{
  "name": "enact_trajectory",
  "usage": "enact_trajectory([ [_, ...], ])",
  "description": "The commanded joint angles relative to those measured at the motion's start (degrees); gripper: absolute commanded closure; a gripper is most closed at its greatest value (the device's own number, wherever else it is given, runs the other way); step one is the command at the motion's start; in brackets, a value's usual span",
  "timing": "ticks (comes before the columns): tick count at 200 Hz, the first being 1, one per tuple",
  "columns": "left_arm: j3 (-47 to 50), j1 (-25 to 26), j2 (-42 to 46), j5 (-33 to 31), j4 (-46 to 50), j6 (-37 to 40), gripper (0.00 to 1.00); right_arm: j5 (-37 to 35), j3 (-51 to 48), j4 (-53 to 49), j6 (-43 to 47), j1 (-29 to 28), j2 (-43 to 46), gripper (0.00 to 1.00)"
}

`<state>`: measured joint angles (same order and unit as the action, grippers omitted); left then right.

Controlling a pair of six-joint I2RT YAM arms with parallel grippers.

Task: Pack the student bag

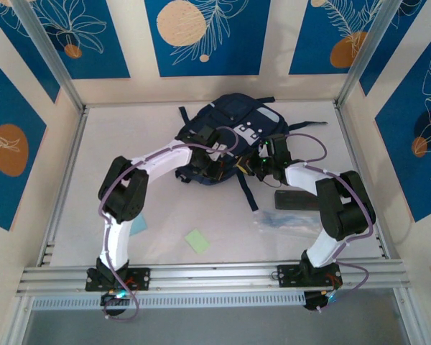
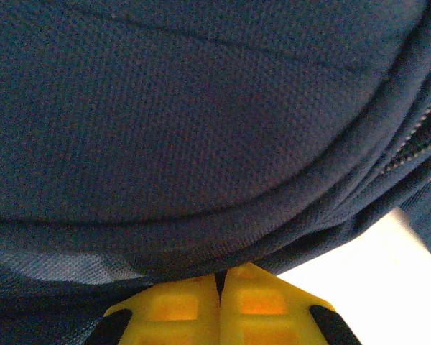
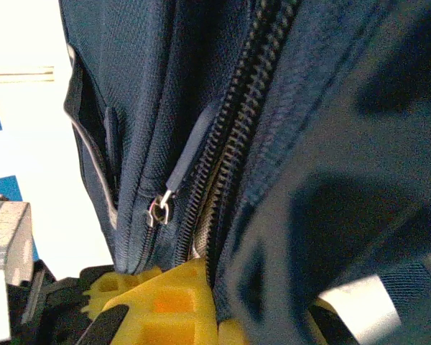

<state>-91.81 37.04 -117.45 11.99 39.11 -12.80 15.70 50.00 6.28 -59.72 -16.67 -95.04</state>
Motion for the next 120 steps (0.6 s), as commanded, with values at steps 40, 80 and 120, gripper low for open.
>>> enact_trajectory([
  [40,3.2,-10.2,4.4,-20.5,11.1,8.0,1.0,5.4,1.3,-5.0,14.0,7.3,7.5,1.0],
  [80,4.1,-9.9,7.6,-14.7,11.5,6.6,1.0,8.0,5.8,-8.4,18.1,11.5,4.5,1.0],
  [120,6.1,-5.3,15.3,-2.2,10.3,4.5,1.0,12.1,14.2,-12.6,21.7,15.3,-1.9,1.0],
])
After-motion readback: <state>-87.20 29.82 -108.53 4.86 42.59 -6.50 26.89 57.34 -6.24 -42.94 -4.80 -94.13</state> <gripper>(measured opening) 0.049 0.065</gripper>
